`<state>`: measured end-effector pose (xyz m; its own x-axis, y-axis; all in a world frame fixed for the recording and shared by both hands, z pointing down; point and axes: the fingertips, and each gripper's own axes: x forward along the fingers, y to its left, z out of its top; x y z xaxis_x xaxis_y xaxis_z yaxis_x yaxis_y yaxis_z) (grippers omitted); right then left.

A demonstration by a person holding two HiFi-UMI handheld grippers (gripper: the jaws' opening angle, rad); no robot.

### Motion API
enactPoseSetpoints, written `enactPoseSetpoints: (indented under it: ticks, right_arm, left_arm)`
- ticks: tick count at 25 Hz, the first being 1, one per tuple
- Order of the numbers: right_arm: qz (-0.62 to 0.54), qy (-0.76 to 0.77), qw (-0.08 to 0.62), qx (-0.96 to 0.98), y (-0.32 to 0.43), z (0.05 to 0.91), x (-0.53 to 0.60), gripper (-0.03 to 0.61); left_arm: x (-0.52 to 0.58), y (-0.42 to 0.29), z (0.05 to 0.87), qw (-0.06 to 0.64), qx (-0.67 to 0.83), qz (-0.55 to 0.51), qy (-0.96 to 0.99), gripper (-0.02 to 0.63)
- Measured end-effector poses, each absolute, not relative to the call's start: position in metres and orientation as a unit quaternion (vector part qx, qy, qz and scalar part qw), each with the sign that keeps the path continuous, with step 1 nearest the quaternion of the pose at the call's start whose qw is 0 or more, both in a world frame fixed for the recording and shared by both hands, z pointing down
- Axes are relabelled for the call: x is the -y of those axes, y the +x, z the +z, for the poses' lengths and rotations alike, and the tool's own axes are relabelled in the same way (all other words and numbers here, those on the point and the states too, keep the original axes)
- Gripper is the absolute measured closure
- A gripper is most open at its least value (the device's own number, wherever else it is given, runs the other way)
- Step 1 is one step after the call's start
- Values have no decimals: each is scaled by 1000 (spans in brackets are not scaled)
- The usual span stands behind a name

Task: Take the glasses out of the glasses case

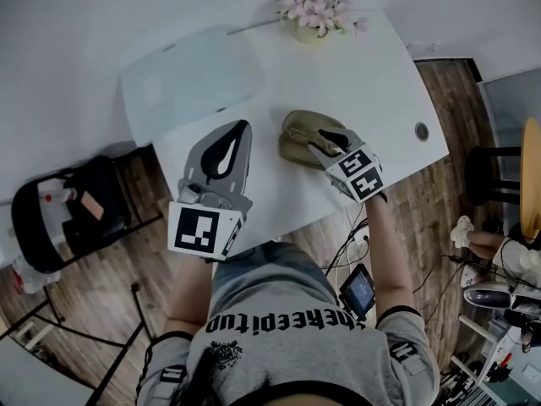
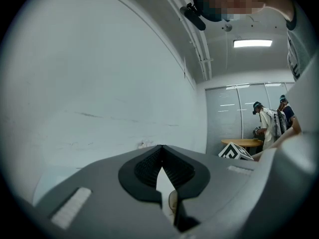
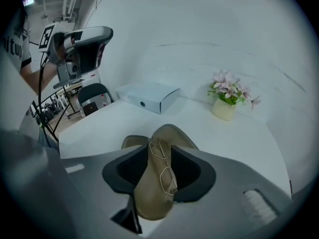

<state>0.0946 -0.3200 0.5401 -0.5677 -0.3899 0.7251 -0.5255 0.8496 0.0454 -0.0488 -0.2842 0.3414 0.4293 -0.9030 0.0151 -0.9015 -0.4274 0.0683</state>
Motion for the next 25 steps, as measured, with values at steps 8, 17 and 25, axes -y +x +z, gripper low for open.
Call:
enactPoseSetpoints:
  ticks: [8,17,25]
  right_arm:
    - [82,221,456,858,96,570,326,396]
    - [60,181,515,835,90,592,334,363]
    - [67,168,538,823,90,610,335,358]
  left_arm:
    - [294,-61,348,41,540,-8,840,594]
    - [301,-73,356,49,546,-1,836,594]
    - [304,-78,362,56,548,2,834,594]
